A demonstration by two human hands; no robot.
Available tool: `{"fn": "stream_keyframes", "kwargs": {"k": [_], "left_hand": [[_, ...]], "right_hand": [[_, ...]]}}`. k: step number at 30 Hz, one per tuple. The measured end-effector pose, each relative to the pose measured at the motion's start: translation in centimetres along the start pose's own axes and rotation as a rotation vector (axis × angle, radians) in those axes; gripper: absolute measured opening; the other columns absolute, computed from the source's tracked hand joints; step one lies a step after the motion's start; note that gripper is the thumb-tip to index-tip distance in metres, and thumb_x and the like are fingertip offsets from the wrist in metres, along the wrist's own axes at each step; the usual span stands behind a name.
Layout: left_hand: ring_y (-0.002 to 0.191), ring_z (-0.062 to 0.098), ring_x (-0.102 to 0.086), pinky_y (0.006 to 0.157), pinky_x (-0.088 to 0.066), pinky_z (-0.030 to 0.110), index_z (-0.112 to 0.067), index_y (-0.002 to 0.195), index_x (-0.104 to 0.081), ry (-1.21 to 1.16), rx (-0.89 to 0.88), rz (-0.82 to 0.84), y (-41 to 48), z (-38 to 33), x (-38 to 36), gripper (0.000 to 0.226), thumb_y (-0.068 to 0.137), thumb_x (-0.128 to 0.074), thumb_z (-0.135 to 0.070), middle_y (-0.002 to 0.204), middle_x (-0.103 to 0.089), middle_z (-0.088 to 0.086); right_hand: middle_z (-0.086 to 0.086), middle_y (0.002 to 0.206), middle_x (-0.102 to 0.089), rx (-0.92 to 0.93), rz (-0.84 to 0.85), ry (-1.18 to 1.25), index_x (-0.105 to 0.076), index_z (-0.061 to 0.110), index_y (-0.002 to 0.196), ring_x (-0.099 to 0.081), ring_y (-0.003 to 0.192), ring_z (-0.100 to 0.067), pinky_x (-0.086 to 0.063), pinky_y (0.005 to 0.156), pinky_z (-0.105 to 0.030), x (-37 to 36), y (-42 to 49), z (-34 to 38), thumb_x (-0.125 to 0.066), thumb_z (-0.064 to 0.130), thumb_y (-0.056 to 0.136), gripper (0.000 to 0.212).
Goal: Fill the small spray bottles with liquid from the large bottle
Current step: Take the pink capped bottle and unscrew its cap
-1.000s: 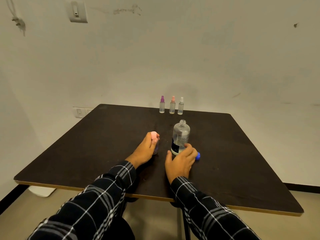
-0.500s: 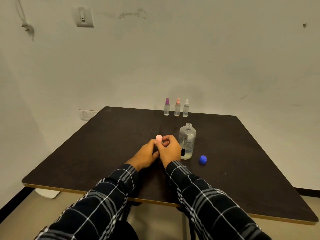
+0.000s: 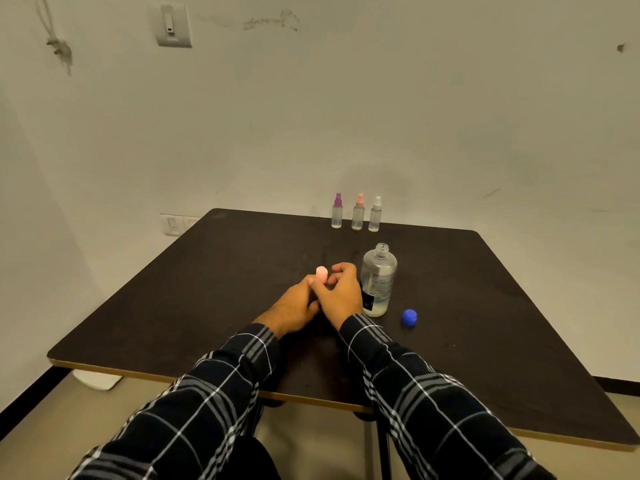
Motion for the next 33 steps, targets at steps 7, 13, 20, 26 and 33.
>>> {"fn": "stream_keyframes", "kwargs": {"k": [7,13,20,26,33], "left_hand": [[0.12,0.015,-0.058,0.106,-0.048,0.04,-0.022,0.142,-0.042,0.038,-0.011,-0.001,0.0,0.1,0.0,0.045,0.1,-0.059,-0.027,0.135,-0.06,0.001],[0.116,0.015,-0.06,0.105,-0.049,0.039,-0.02,0.14,-0.048,0.021,0.003,0.009,0.1,0.0,0.0,0.043,0.099,-0.06,-0.019,0.128,-0.062,0.001],[0.108,0.011,-0.06,0.098,-0.05,0.035,-0.022,0.135,-0.045,0.036,-0.027,0.001,0.2,0.2,-0.1,0.037,0.1,-0.059,-0.025,0.123,-0.06,-0.003],[0.109,0.013,-0.06,0.099,-0.051,0.036,-0.021,0.135,-0.045,0.029,-0.029,0.001,0.1,0.0,-0.1,0.038,0.1,-0.059,-0.028,0.123,-0.061,-0.003],[0.119,0.016,-0.059,0.105,-0.049,0.039,-0.021,0.141,-0.042,0.022,-0.016,0.001,-0.1,-0.1,-0.1,0.046,0.099,-0.061,-0.027,0.133,-0.061,0.001]], "right_hand": [[0.002,0.124,-0.053,0.054,0.102,-0.026,-0.056,0.031,0.134,-0.057,0.109,-0.01,-0.048,0.102,-0.032,-0.3,0.0,0.0,-0.052,0.025,0.099,0.036],[0.004,0.115,-0.058,0.008,0.085,-0.116,-0.054,0.025,0.122,-0.059,0.103,-0.015,-0.051,0.091,-0.033,0.0,0.3,1.4,-0.071,0.034,0.087,0.04],[0.001,0.125,-0.052,0.109,-0.031,-0.126,-0.063,0.023,0.125,-0.056,0.112,-0.014,-0.045,0.099,-0.025,-0.2,-0.2,1.3,-0.056,0.017,0.098,0.029],[0.0,0.137,-0.056,0.088,0.04,-0.032,-0.056,0.025,0.135,-0.052,0.126,-0.016,-0.042,0.11,-0.034,0.0,-0.5,1.2,-0.045,0.01,0.101,0.039],[0.007,0.1,-0.063,-0.002,0.034,-0.045,-0.056,0.021,0.115,-0.063,0.094,-0.013,-0.053,0.084,-0.029,0.4,0.4,1.4,-0.07,0.025,0.088,0.03]]}}
Point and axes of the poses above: each hand's wrist, its own y-axis towards the middle knuckle, its own x-axis out of the back of the hand, z = x × y, the point moved 2 cm from there along y, towards the middle knuckle
